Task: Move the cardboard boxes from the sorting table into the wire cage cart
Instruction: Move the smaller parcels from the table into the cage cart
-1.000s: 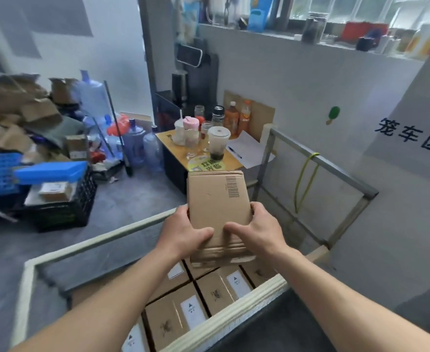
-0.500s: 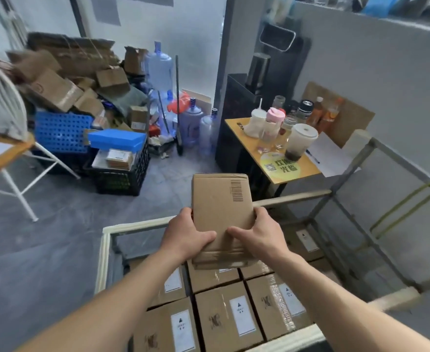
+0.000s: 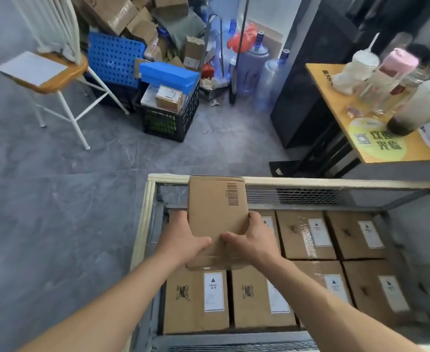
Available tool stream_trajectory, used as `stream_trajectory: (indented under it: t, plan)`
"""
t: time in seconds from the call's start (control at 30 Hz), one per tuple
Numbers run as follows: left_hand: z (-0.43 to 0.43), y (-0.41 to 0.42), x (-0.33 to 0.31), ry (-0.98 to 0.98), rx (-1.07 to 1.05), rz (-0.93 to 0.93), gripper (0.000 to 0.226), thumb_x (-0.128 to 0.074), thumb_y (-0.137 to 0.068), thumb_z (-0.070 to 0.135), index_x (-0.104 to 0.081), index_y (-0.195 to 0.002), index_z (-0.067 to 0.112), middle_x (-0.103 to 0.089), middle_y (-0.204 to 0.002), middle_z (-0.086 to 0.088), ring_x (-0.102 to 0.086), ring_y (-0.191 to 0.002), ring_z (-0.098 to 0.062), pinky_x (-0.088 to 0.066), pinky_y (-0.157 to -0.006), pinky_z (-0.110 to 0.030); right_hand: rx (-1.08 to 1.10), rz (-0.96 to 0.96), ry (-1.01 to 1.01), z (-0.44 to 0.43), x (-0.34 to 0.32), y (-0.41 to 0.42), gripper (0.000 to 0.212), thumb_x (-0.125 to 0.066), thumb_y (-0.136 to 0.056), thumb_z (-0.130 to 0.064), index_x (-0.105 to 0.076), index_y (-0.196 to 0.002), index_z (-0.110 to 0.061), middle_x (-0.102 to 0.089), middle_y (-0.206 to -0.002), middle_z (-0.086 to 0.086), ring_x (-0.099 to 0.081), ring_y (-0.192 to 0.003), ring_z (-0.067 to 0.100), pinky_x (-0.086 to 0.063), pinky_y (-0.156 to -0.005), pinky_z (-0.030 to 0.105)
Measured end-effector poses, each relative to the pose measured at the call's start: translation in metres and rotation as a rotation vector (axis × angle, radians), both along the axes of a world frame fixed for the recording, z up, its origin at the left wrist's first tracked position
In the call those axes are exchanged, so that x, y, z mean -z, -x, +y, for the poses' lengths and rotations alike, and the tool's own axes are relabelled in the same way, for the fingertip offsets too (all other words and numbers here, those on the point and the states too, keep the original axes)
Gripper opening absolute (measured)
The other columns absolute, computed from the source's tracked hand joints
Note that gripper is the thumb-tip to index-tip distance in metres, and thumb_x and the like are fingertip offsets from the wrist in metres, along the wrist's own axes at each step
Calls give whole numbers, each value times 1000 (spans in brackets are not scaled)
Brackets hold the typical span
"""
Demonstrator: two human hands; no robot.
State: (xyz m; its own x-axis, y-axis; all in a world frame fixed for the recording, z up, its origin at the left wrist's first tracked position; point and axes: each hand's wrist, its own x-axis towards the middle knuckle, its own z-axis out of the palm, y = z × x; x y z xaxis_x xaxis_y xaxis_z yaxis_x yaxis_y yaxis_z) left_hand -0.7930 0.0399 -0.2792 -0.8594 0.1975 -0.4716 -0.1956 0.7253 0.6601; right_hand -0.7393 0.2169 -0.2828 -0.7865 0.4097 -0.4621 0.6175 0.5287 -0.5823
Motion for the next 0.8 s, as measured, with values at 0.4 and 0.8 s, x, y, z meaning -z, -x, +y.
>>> stream_trajectory:
  t: [0.4,0.8]
  plan:
    - [-23,13,171,87,-124,-207,52,-83,-72,23,-55,-116,20,-66,-110,3,-65,-95,-18,-56,-84,-38,-147,-155,59,-23,180,38,66,-77,-76,-46,-41,-127,-25,-57,-107,-9,-57,-91,15,-53,-79,31]
    - [-28,55,307,299,-195,-228,48,-69,-82,13,-46,-124,18,-62,-122,-3,-61,-109,-28,-51,-92,-38,-203,-182,133,-40,320,80,59,-77,-78,-37,-35,-119,-32,-58,-98,-13,-58,-81,10,-51,-62,26]
